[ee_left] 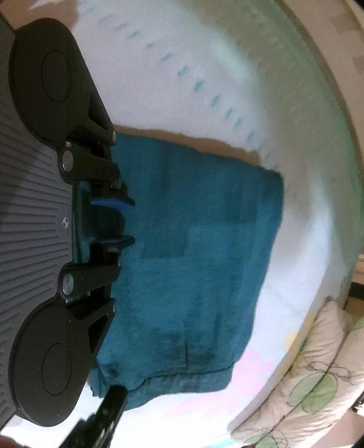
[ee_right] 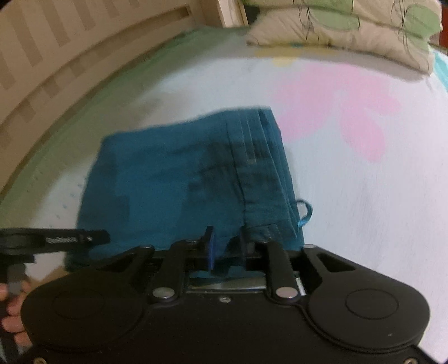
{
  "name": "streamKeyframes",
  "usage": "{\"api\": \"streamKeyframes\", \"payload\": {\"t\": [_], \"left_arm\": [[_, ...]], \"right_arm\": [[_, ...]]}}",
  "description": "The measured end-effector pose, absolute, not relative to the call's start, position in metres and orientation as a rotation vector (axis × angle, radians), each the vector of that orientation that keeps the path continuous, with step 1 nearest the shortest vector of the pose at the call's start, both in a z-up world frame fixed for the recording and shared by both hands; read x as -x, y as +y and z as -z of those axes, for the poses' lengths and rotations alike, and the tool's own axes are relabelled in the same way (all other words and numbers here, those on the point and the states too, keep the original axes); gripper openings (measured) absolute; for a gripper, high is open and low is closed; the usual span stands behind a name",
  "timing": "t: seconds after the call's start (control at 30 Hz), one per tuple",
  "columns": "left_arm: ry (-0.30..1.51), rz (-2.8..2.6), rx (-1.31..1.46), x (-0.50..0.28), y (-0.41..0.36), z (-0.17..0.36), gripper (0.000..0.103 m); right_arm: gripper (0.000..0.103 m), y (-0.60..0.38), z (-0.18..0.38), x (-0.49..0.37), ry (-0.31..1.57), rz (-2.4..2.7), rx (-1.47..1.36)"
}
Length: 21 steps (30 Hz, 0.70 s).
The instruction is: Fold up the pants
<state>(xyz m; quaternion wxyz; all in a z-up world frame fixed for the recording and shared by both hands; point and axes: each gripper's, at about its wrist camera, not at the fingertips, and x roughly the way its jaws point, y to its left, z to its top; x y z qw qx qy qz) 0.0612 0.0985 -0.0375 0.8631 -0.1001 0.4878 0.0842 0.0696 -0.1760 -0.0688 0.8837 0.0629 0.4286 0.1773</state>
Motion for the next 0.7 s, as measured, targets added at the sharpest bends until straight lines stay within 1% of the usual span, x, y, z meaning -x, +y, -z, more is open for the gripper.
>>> {"api": "streamKeyframes", "payload": {"t": [0.3,0.53,0.57,0.6,0.67,0.7], "left_arm": [[0.876,-0.165,0.045,-0.015,0.074,-0.012,0.021],[0.86,-0.131,0.017,0.015,0.06,-0.025,0.021],[0.855,-0.129,0.02,0.019,0.06,-0.025,0.021],[0.853,-0.125,0.026,0.024,0.059,-0.026,0.021],[0.85,-0.118,0.037,0.031,0.06,-0.027,0.021],[0.85,-0.118,0.04,0.035,0.06,-0.027,0.021]], "right_arm": [[0.032,-0.172,0.028,-0.02,0.837,-0.35,-0.125],[0.032,-0.169,0.02,0.003,0.842,-0.34,-0.137],[0.036,-0.169,0.02,0.005,0.843,-0.337,-0.137],[0.043,-0.168,0.019,0.009,0.841,-0.331,-0.136],[0.049,-0.168,0.016,0.015,0.833,-0.32,-0.132],[0.049,-0.168,0.015,0.018,0.831,-0.316,-0.133]]}}
